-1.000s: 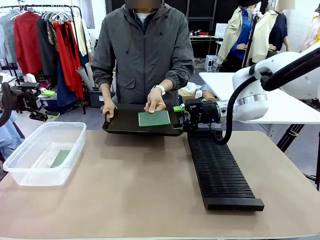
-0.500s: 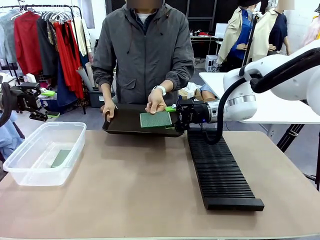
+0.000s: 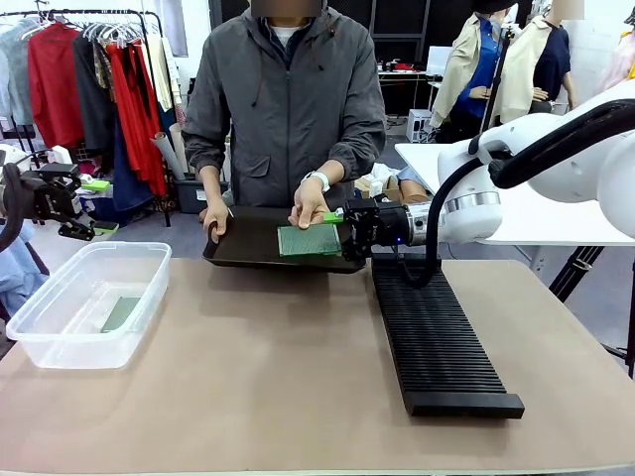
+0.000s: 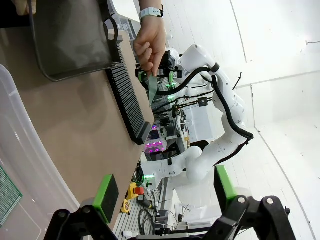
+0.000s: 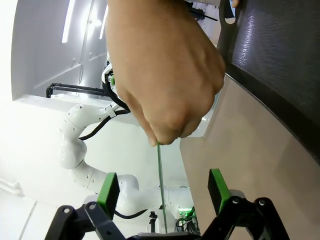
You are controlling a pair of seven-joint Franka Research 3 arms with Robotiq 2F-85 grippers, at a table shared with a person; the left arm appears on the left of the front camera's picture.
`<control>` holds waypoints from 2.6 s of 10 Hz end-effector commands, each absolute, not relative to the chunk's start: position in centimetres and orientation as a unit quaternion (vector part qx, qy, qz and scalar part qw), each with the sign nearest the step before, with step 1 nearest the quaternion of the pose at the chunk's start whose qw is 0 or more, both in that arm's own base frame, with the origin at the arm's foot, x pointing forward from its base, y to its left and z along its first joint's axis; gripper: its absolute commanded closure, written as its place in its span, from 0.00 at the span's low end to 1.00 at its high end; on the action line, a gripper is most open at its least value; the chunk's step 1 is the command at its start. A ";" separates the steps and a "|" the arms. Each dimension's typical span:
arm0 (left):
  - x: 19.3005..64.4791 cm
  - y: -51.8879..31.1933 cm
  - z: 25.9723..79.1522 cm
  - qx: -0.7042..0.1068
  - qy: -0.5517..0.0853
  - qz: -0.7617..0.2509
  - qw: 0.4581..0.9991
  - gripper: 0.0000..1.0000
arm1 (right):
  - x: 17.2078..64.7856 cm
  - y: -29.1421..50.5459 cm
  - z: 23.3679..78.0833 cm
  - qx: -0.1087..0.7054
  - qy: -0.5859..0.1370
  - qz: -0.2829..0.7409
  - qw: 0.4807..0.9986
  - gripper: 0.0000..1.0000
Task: Sort PCBs into racks and boxes based on the side picked up.
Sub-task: Pick up the Blank PCB handed by the Human, then if the short side of the Blank PCB is picked up, insert it into the PCB Rack ; if the long side is picked up, place it in the Organizing box.
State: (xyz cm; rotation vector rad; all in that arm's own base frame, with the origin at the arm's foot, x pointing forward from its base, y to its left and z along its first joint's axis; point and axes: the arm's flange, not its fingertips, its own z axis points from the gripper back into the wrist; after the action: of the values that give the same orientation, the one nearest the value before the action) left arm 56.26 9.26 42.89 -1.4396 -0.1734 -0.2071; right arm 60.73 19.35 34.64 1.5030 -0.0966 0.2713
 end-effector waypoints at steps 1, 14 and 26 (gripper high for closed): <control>56.1 9.4 43.0 -0.660 -0.077 -0.097 0.741 0.00 | 61.6 20.8 34.8 0.684 -0.049 0.113 0.719 0.27; 56.1 9.4 43.0 -0.660 -0.077 -0.097 0.741 0.00 | 60.7 20.4 34.3 0.676 -0.043 0.117 0.727 1.00; 56.1 9.4 43.0 -0.660 -0.077 -0.097 0.741 0.00 | 60.7 20.4 34.3 0.676 -0.043 0.117 0.727 1.00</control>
State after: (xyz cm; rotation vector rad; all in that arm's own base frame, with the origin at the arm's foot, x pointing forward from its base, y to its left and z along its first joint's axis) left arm 56.26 9.26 42.89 -1.4396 -0.1734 -0.2071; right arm 60.67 20.18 34.22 1.4869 -0.0949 0.2545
